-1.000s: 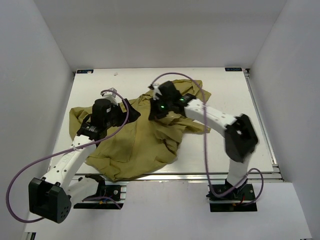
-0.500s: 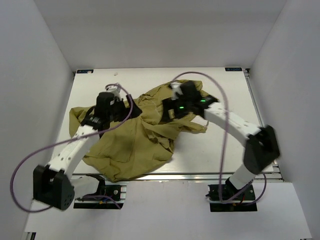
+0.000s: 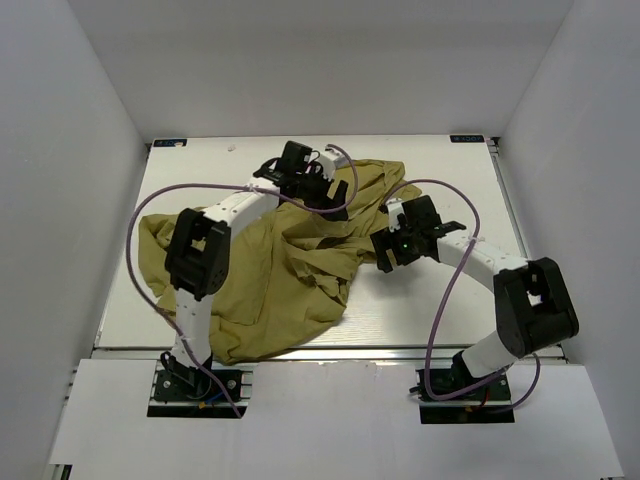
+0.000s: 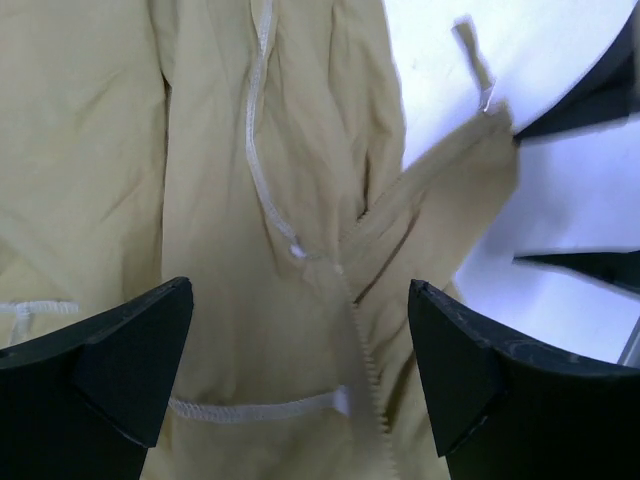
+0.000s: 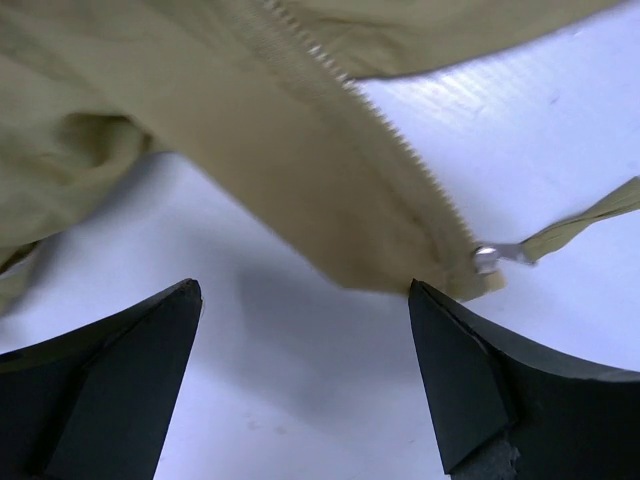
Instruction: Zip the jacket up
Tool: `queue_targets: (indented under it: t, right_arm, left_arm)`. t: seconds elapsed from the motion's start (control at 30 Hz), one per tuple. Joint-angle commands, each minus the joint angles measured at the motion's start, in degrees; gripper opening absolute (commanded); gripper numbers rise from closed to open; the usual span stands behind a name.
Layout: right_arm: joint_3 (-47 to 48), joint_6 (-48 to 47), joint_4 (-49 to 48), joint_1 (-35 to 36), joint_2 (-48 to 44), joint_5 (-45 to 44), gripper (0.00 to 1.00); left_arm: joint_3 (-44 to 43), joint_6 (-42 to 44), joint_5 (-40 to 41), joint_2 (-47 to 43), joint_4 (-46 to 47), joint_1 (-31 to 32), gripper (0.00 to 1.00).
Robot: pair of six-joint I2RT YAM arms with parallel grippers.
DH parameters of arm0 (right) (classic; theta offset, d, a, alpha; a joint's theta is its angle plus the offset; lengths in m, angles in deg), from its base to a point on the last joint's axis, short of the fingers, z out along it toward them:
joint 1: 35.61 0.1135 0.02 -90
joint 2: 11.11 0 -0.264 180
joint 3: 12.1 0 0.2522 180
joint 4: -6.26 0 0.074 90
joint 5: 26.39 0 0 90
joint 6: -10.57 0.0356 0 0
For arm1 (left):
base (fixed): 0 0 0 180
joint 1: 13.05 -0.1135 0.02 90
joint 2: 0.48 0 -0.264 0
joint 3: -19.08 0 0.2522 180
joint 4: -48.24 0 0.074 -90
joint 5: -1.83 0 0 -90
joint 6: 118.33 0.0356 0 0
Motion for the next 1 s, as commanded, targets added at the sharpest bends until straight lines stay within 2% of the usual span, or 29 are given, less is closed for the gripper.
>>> queue_targets:
  t: [0.0,0.07,0.13,0.17,0.23,0.27,0.3,0.33,0.37,0.4,0.43,0.53,0.57,0.63,0.73,0.8,0.87,0.9,0.97]
  right_arm:
    - [1.75,-5.22,-6.33,-0.07,1.95,-4.58,0.89]
    - [2.45,-4.44,-6.16,-0.07,3.89,-5.46,0.87]
    - [1.93,-4.44,-6.59,-0.07,4.68,-6.16,0.85]
    - [1.75,-4.26,-7.55,-0.07,4.77,-6.34,0.83]
    - [1.66,-3.74,-7.74,-0.07,5.38,-4.94,0.79]
    - [2.18,-2.69,-7.21,-0.07,5.65,-3.89,0.65]
    - [2.54,-2.33,-6.60,-0.07,5.74,-1.96,0.56]
    - [2.63,-1.63,-6.25,-0.07,5.48,-1.42,0.36]
    - [2.63,-0.06,-5.11,-0.07,5.04,-1.33,0.26]
    - [2.80,1.18,-2.75,-0.07,3.38,-1.77,0.05]
    - [2.72,2.84,-1.51,-0.07,2.24,-1.94,0.00]
    - [2.10,9.96,3.93,0.11,-4.59,-2.30,0.00]
    - [1.93,11.28,7.26,0.11,-6.89,-1.77,0.00]
    - [1.14,15.15,11.75,0.55,-14.07,2.52,0.00]
    - [-0.97,17.01,14.93,3.09,-24.27,14.28,0.00]
    - [-0.89,18.32,16.51,6.50,-30.35,19.82,0.00]
    - [0.77,18.16,20.29,9.76,-32.57,21.86,0.00]
    - [1.74,18.24,21.69,13.43,-33.71,22.66,0.00]
    - [3.68,18.07,23.81,17.14,-33.99,25.37,0.00]
  left_arm:
    - [-8.06,9.82,-6.12,5.27,-10.07,-0.39,0.96]
    - [-10.09,10.35,-7.18,8.01,-12.35,-0.04,0.86]
    - [-10.98,10.44,-6.92,10.65,-12.54,0.31,0.79]
    - [-10.89,9.83,-5.27,11.18,-11.67,0.58,0.64]
    - [-11.42,8.77,-3.76,12.85,-11.05,0.67,0.45]
    - [-11.77,7.46,-2.88,13.38,-10.26,0.67,0.34]
    - [-12.12,6.49,-2.09,13.65,-9.56,0.67,0.13]
    - [-12.12,5.27,-1.04,13.91,-8.51,0.67,0.02]
    - [-12.21,3.25,-0.07,14.17,-6.67,0.67,0.00]
    - [-12.04,2.10,2.02,14.26,-4.39,0.67,0.00]
    - [-11.95,0.78,2.66,14.26,-3.32,0.67,0.00]
    - [-11.33,-5.71,7.22,14.35,1.42,0.67,0.00]
    - [-11.33,-10.34,9.32,14.79,4.74,0.67,0.00]
    - [-12.55,-13.98,14.07,16.28,8.00,0.67,0.00]
    - [-18.87,-20.48,18.46,22.07,9.25,0.67,0.00]
    - [-26.24,-24.53,19.53,27.94,9.52,0.58,0.00]
    - [-31.78,-27.78,22.61,31.91,8.47,0.58,0.00]
    - [-37.20,-28.49,23.92,35.50,8.03,0.58,0.00]
    - [-40.76,-29.98,26.99,37.98,8.20,0.58,0.00]
